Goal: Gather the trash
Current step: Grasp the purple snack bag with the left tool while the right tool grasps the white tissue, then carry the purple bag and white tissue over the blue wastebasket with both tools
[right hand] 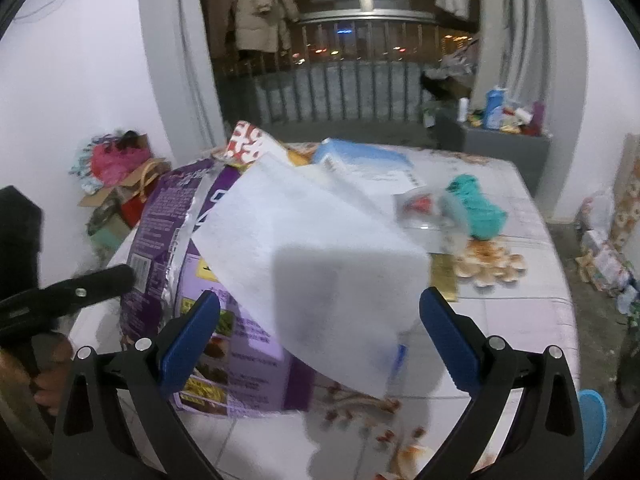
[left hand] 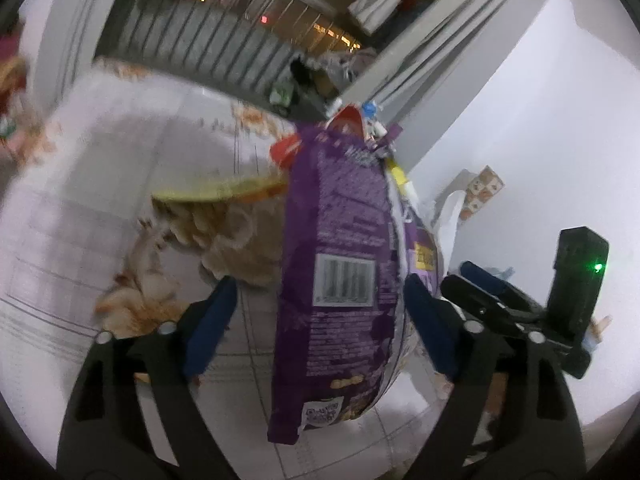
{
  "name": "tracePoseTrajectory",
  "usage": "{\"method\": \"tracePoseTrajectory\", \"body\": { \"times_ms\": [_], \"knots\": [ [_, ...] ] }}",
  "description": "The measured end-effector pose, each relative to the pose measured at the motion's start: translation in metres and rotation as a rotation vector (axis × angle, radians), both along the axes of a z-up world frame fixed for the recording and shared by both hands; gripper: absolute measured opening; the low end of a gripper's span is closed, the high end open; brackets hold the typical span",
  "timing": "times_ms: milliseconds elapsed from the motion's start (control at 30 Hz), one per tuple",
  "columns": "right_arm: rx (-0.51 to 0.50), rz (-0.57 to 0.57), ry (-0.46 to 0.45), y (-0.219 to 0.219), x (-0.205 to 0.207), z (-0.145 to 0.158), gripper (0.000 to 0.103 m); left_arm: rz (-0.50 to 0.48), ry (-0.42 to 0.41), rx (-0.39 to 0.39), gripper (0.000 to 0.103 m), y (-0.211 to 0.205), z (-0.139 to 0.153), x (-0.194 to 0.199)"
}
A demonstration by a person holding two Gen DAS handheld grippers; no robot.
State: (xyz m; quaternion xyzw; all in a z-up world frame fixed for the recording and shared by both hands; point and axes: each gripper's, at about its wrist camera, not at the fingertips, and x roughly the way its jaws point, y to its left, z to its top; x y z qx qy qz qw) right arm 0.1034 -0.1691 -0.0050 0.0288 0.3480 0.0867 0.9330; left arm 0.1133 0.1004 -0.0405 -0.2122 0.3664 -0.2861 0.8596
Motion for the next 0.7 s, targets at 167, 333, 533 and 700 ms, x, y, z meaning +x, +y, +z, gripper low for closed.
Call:
{"method": "tracePoseTrajectory", "body": {
  "times_ms": [167,333,533,700],
  "knots": [
    [0.027,0.025,0.042,0.005,0.013,-0.006,0.083,-0.034,0.107,-0.135,0.051,0.007,-0.02,0.016],
    [0.065,0.024,0.062,0.001,0.012,-0.008,0.067,-0.109,0.086,-0.178,0.041,0.002,-0.021,0.012],
    [0.083,0.017,0.07,-0.005,0.009,-0.007,0.048,-0.182,0.025,-0.161,0.028,-0.01,-0.009,-0.004],
    [0.077,0.005,0.069,-0.007,0.008,-0.004,0.021,-0.21,-0.014,-0.137,0.012,-0.015,0.001,-0.026]
  ]
}}
